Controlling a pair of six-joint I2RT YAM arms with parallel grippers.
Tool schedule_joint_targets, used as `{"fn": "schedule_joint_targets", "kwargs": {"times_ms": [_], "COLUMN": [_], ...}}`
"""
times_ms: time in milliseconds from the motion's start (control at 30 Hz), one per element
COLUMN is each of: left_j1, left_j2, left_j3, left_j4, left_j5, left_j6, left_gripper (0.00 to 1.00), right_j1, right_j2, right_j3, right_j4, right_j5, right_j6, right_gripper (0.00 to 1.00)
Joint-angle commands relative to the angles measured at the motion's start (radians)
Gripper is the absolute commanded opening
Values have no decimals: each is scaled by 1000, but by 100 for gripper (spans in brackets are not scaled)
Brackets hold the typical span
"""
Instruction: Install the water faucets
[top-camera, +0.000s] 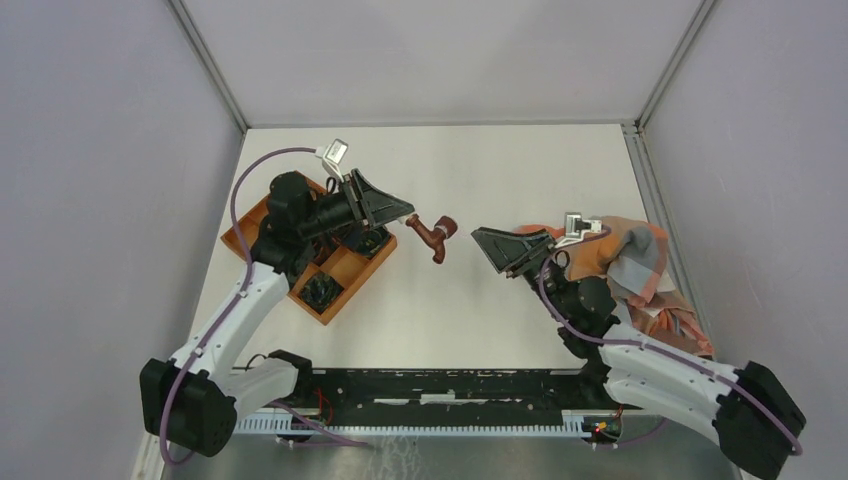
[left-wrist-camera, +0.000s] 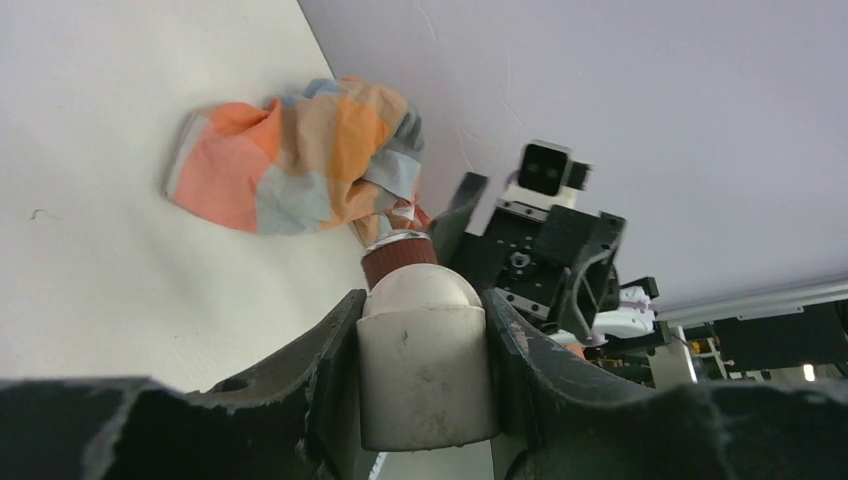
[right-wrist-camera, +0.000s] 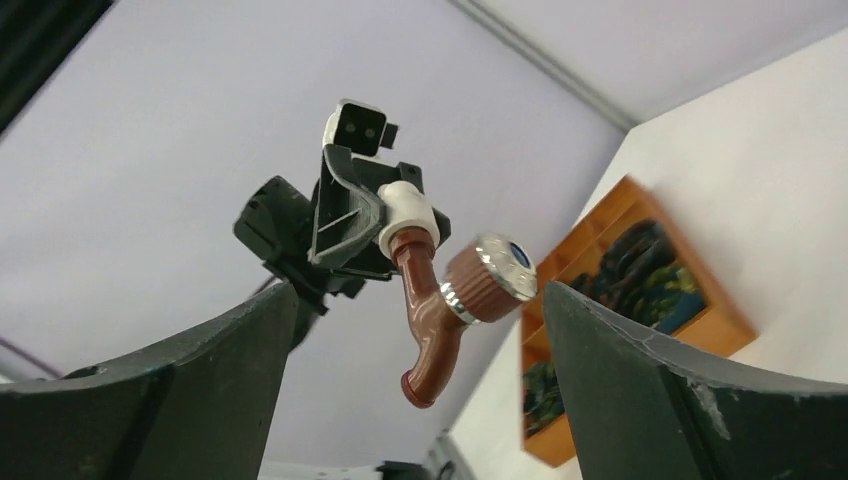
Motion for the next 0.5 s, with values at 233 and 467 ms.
{"fn": "schedule_joint_targets", "kwargs": {"times_ms": [233,467], "left_j1": [5,4], "left_j2": [86,102], "left_j3": [157,186], "left_j4": [-200,-234], "left_j5": [-89,-85], "left_j6": [-20,-21], "left_gripper": [2,2], "right_j1": [201,469], "right_j2": [-155,-69], "right_j3": [371,366], "right_j4": [-783,-839], "right_j5": [125,429], "right_j6": [-1270,-1817], "right_gripper": [98,98]}}
